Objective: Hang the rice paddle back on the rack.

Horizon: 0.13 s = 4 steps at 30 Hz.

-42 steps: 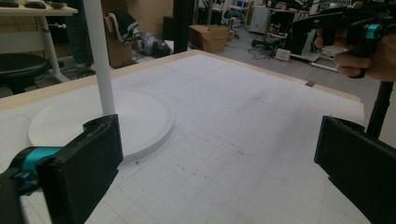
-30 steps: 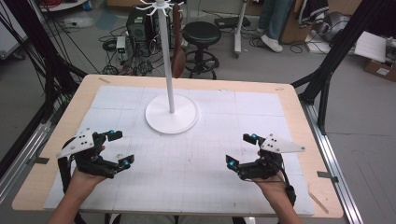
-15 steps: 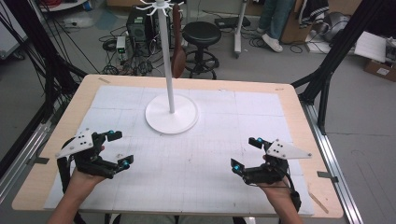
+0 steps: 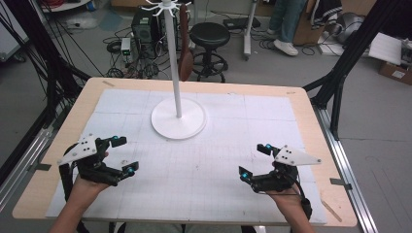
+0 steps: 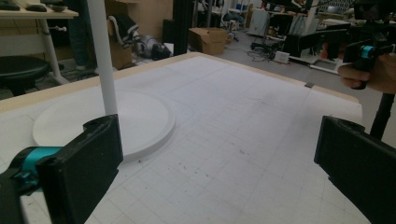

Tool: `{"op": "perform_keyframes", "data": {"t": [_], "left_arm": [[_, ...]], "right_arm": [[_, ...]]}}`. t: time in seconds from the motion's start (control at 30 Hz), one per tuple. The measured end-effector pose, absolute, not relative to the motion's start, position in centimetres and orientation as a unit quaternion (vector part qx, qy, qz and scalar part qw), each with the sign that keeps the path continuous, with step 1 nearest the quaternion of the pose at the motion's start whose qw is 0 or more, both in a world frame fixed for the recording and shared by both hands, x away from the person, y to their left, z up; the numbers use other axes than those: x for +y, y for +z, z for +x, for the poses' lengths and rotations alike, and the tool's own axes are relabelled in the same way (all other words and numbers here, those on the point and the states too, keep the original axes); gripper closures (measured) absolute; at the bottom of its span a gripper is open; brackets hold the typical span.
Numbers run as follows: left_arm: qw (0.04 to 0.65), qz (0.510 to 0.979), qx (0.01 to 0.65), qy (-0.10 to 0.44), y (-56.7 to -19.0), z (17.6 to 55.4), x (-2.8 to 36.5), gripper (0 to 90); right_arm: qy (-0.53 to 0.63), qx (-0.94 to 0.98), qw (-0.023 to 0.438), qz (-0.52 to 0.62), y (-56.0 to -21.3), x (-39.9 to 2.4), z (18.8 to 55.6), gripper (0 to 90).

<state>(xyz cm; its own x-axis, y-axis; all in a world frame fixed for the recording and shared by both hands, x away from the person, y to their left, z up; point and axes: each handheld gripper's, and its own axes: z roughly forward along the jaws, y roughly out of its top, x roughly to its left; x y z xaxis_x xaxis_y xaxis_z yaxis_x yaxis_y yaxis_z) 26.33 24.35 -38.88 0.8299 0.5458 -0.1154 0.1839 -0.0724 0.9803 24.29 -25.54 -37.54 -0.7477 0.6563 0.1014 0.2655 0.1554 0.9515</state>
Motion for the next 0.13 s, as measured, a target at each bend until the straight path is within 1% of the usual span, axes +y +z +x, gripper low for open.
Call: {"op": "perform_keyframes", "data": {"t": [0.13], "left_arm": [[0.630,0.721,0.253,0.141,-38.92,26.38,24.35,1.7]], "right_arm": [[0.572,0.738,0.170,0.314,-37.61,-25.77,24.33,0.3]]}}
